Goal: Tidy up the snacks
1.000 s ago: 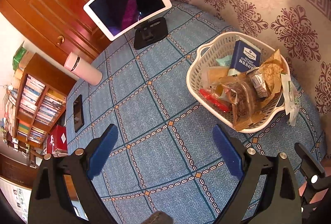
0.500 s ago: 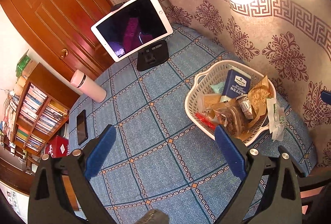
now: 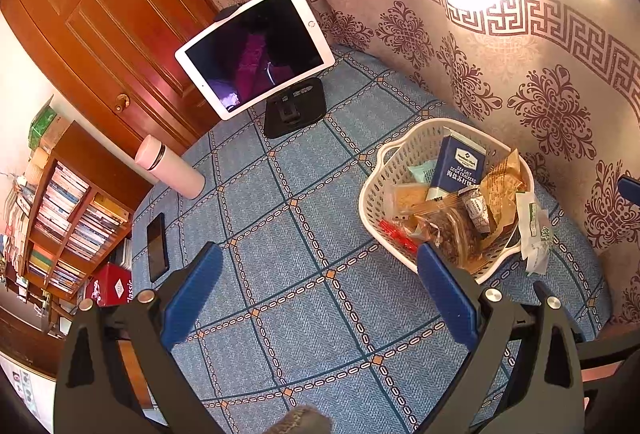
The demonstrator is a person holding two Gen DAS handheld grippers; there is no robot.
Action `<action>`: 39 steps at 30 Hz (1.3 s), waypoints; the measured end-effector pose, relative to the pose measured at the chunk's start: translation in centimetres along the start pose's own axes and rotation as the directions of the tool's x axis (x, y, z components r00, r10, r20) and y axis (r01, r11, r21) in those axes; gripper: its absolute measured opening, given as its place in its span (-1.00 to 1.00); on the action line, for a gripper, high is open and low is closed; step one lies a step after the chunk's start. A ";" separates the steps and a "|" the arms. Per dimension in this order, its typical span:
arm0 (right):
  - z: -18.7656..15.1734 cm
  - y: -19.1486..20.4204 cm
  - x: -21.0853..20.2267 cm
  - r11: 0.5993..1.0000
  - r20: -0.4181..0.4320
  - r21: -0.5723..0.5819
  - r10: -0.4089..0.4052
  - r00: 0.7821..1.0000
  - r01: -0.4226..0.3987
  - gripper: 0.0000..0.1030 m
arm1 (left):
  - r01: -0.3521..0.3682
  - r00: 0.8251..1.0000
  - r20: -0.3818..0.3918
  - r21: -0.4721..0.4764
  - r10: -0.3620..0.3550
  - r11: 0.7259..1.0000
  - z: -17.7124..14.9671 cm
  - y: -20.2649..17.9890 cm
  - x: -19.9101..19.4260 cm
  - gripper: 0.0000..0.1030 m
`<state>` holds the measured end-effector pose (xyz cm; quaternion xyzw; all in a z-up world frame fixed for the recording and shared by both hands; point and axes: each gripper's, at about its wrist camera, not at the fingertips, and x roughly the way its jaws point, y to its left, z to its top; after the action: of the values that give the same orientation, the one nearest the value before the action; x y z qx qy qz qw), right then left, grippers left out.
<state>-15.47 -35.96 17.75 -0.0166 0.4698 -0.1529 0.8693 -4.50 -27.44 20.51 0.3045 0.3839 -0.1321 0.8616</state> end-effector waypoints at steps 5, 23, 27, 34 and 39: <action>0.1 0.1 0.2 1.000 -0.002 -0.003 0.000 1.000 0.000 0.90 | 0.002 1.000 -0.001 0.002 -0.002 1.000 0.0 -0.1 0.2 0.92; 0.3 -0.1 0.8 1.000 -0.017 0.002 0.004 1.000 -0.004 0.90 | 0.064 0.998 -0.010 -0.012 -0.064 0.998 0.0 -0.1 0.9 0.95; 0.3 -0.1 0.9 1.000 -0.019 0.003 -0.001 1.000 0.001 0.90 | 0.093 0.996 -0.003 -0.018 -0.093 0.996 0.2 -0.3 0.9 0.95; 0.4 -0.5 1.6 1.000 -0.028 0.011 -0.001 1.000 0.001 0.90 | 0.091 0.996 -0.011 -0.019 -0.091 0.996 0.5 -0.4 1.3 0.95; 0.4 -0.6 1.8 1.000 -0.031 0.016 0.004 1.000 -0.004 0.90 | 0.091 0.996 -0.020 -0.012 -0.091 0.996 0.7 -0.5 1.5 0.95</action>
<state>-14.35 -37.12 16.58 -0.0062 0.4820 -0.1551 0.8623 -3.34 -28.26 19.49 0.2832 0.4068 -0.1662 0.8525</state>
